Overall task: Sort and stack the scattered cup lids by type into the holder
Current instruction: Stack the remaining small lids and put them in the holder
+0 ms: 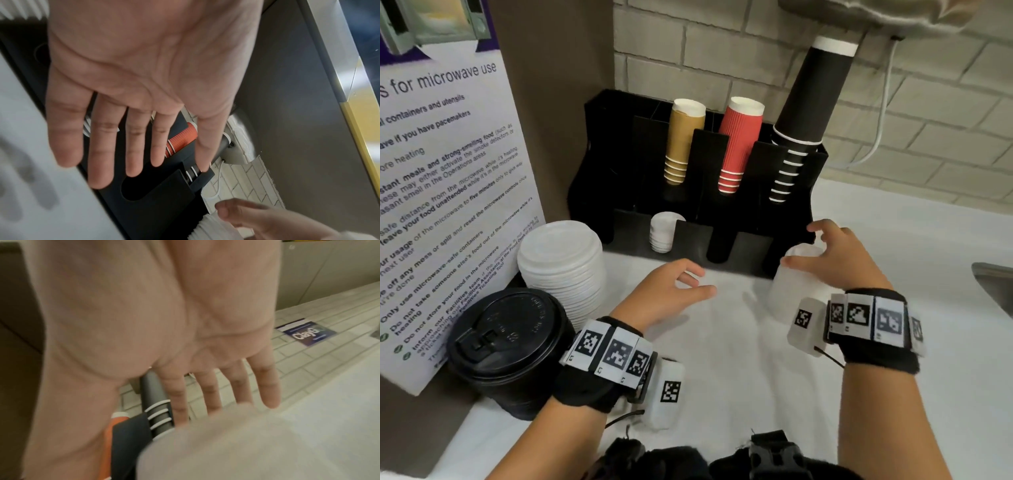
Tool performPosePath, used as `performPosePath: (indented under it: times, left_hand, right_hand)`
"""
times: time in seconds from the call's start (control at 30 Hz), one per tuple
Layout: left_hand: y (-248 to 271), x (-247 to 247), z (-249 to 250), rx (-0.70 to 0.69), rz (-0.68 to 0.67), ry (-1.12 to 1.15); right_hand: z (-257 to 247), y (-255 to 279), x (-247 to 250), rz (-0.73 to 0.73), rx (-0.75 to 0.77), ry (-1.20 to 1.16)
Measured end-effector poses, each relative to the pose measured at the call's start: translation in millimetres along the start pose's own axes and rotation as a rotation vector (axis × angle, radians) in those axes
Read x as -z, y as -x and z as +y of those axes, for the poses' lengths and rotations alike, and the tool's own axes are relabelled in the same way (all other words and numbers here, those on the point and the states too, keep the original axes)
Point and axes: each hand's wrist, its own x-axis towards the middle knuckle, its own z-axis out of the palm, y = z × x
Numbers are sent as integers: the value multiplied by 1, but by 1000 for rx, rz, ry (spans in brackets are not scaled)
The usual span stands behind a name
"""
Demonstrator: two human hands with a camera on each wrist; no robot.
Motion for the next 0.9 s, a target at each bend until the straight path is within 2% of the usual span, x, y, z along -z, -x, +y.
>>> performPosePath:
  times: [0.13,0.4,0.47,0.57,0.63,0.7,0.8,0.9]
  left_hand:
    - [0,-1,-1,2,5,7]
    - [-2,2,-1,-24,23,6]
    - [-2,2,0,-47,27,7]
    - [0,-1,5,-145,25,59]
    - [4,-4,11,-243,9,119]
    - [6,-7,17,-324,-6,209]
    - [6,-9,21,-423,26,347]
    - [6,-6,21,-468,79,408]
  right_hand:
    - [12,1,-12,51,4,-76]
    - [14,-3,-18,88,48,-83]
    - [12,-1,-13,114,67,-102]
    - [-5,5,-6,134,178,-220]
    - [-25,13,-7,79,284,-382]
    - [-47,21,-14,-65,356,-558]
    - [-70,29,-28,-266,386,-728]
    - [-77,30,-29,-327,393,-758]
